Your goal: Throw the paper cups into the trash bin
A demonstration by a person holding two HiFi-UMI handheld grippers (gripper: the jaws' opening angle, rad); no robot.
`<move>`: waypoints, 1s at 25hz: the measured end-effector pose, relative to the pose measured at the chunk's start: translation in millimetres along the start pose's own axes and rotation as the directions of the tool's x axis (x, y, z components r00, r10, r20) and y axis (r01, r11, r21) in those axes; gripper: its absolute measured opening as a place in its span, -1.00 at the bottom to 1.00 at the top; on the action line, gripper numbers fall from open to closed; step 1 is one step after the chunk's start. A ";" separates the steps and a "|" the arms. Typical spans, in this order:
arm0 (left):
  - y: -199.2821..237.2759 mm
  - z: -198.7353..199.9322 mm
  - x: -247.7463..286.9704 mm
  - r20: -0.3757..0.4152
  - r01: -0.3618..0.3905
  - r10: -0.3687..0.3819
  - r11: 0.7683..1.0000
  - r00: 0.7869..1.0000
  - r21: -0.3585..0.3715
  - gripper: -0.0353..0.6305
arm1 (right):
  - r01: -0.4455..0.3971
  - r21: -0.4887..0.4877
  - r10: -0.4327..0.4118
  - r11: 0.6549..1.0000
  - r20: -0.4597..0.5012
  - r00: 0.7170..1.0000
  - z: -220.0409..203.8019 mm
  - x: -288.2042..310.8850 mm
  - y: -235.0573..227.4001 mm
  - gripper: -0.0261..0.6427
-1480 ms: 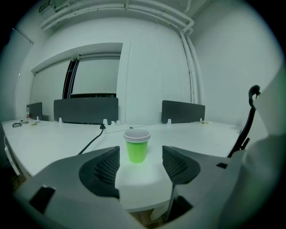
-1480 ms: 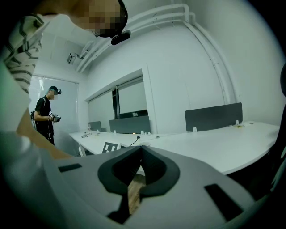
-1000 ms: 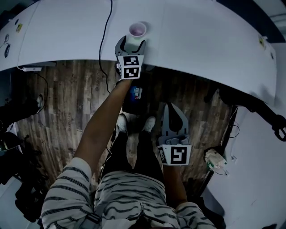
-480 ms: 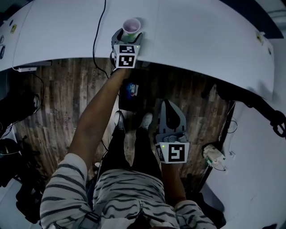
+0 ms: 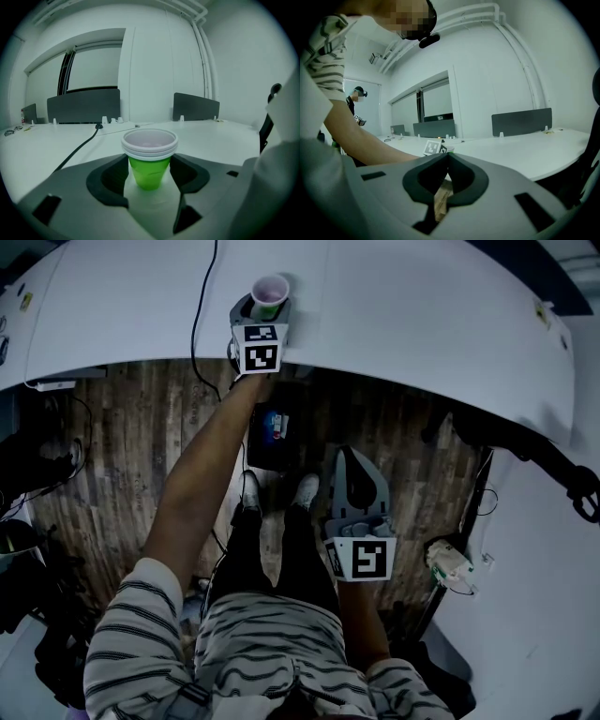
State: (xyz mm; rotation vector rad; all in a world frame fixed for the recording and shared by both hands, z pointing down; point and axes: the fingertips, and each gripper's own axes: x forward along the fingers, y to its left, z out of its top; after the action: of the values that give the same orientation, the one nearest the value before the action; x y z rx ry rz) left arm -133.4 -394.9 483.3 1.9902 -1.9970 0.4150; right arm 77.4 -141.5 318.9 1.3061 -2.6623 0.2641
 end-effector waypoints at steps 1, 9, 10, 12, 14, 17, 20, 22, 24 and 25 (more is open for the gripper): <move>-0.9 0.5 -1.7 0.003 0.003 -0.003 1.000 1.000 -0.001 -0.02 | 0.002 0.000 -0.002 1.000 0.002 1.000 0.5 -0.7 -0.8 -0.89; -5.6 10.0 -24.6 0.026 0.012 -0.012 1.000 1.000 -0.001 -0.03 | 0.016 -0.004 -0.016 1.000 0.012 1.000 5.0 -5.1 -3.0 -0.89; -6.0 12.8 -28.7 0.033 0.014 -0.013 1.000 0.999 -0.004 -0.03 | 0.016 -0.003 -0.015 1.000 0.012 1.000 5.7 -5.5 -2.3 -0.89; -7.8 18.4 -37.7 0.046 0.015 -0.015 1.000 0.999 -0.008 -0.03 | 0.012 -0.002 -0.012 1.000 0.015 1.000 7.4 -6.8 -0.7 -0.89; -10.2 23.1 -47.8 0.054 0.017 -0.016 1.000 0.998 -0.005 -0.03 | 0.009 0.002 -0.009 1.000 0.019 1.000 9.8 -8.4 1.9 -0.89; -13.8 30.2 -64.4 0.067 0.021 -0.020 1.000 0.998 -0.010 -0.03 | 0.007 0.004 -0.007 1.000 0.023 1.000 14.8 -11.2 6.3 -0.89; -14.8 38.5 -80.5 0.085 0.026 -0.024 0.999 0.996 -0.019 -0.03 | 0.005 0.008 -0.005 1.000 0.034 0.999 20.9 -13.7 10.3 -0.89; -15.2 45.7 -94.4 0.105 0.029 -0.026 0.999 0.994 -0.027 -0.03 | 0.005 0.014 -0.005 1.000 0.038 0.999 23.2 -16.5 12.9 -0.89; -17.1 54.9 -111.1 0.126 0.031 -0.026 0.999 0.992 -0.037 -0.03 | 0.005 0.012 -0.005 1.000 0.039 0.999 25.8 -20.5 14.6 -0.89; -18.2 58.9 -119.5 0.133 0.030 -0.024 0.999 0.991 -0.044 -0.03 | 0.004 0.009 -0.005 1.000 0.040 0.999 27.3 -23.2 15.5 -0.89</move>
State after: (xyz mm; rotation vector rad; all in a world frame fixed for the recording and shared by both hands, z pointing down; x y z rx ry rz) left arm -115.0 -309.1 381.5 2.0627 -2.0349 0.2340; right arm 77.2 -120.7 285.9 1.3335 -2.6938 0.2524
